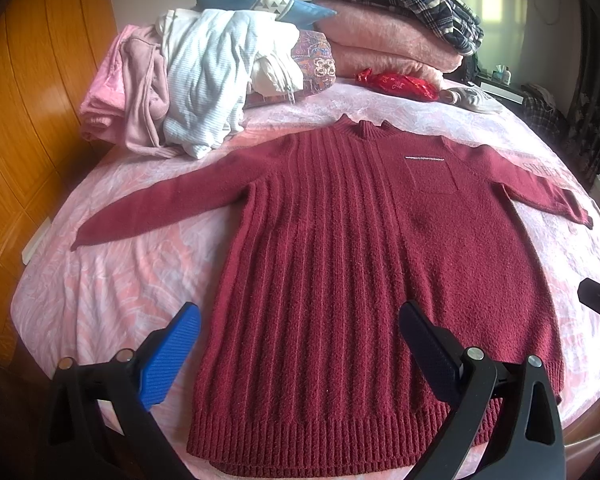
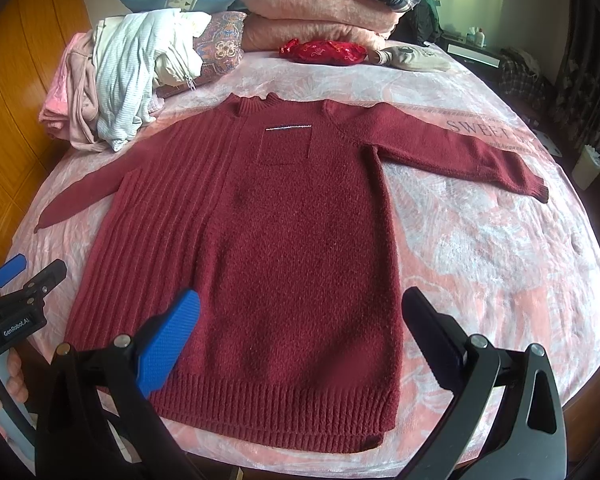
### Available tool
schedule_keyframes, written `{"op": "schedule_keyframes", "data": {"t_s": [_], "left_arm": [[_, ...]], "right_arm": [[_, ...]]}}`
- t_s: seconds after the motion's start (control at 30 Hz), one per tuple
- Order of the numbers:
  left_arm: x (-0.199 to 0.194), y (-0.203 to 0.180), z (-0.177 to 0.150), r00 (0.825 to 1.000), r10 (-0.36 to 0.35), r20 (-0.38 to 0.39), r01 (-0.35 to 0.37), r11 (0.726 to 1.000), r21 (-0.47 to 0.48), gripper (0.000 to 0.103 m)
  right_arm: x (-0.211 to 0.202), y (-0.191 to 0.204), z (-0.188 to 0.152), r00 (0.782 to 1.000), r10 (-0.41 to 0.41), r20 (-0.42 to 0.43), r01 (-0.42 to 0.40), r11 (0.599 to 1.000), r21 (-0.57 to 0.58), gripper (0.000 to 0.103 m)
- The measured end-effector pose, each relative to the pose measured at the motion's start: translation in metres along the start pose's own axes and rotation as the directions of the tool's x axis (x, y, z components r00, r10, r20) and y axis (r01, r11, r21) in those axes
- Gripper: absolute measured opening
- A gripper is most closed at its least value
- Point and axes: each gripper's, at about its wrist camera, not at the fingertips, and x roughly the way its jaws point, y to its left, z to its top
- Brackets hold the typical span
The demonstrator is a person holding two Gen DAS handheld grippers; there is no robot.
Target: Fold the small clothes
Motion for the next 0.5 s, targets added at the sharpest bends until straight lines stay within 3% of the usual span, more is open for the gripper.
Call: {"op": "schedule_keyframes", "data": {"t_s": [0.5], "left_arm": [[0.0001,0.0002,-0.0002,1.000,0.000,0.000,0.000,1.000,0.000,0.099]], "right_arm": [[0.0015,0.0009,-0.0007,1.000,-0.022,-0.001,0.022,1.000,-0.017,0.100]]}}
